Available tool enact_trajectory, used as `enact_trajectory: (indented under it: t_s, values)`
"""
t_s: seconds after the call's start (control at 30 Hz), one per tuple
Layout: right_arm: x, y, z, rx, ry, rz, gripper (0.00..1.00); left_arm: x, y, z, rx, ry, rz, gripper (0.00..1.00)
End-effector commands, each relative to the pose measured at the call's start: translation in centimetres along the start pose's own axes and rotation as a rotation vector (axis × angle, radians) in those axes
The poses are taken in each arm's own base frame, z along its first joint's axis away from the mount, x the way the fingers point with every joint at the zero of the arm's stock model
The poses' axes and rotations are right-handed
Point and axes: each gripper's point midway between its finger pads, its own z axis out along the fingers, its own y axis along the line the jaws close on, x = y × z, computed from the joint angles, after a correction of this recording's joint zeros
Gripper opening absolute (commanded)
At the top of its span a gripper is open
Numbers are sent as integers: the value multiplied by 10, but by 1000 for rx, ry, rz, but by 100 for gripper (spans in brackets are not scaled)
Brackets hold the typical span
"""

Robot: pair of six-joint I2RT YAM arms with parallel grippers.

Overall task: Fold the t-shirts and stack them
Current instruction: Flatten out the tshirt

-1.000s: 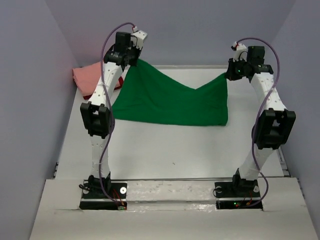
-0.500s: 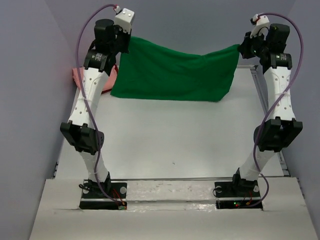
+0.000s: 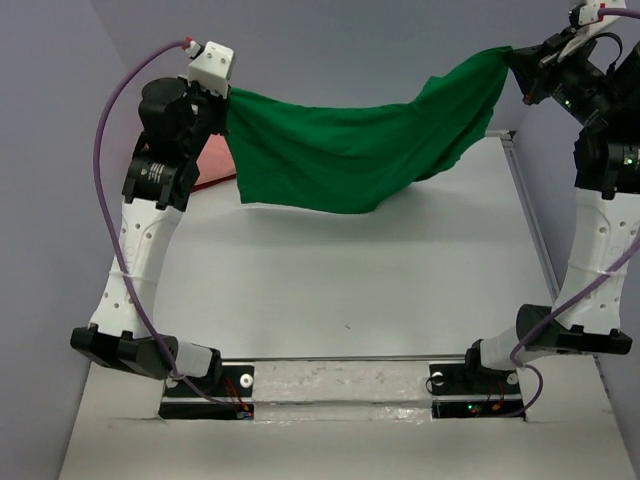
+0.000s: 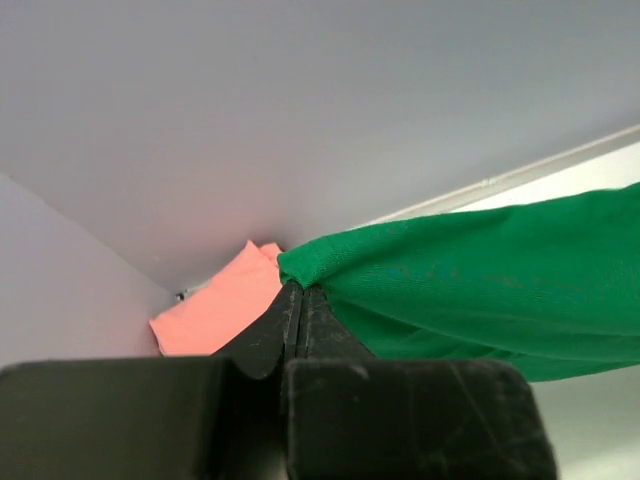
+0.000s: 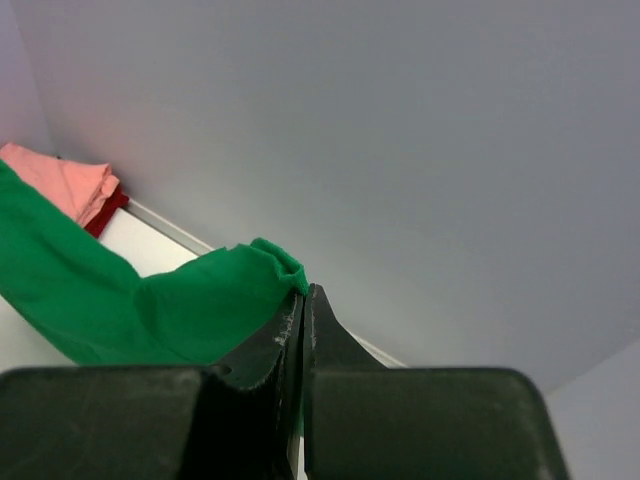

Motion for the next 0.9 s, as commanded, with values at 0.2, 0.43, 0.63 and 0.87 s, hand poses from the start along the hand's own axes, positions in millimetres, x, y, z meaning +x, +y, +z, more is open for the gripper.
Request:
enact_trajectory:
  t_s: [0.2,0.43,0.63,0.87]
  values:
    - [32,15,-38,49,113,-30,0,14,16,-27,-73,-12,15,0]
    - [104,50,-74,21,278,58,0,36,11,-32,-52,60,56,0]
    - [131,48,-72,47,322,98,0,57,-4,-24,22,110,55,0]
    - [160,22,-23,48,339,155,0,87,-14,14,54,171,53,0]
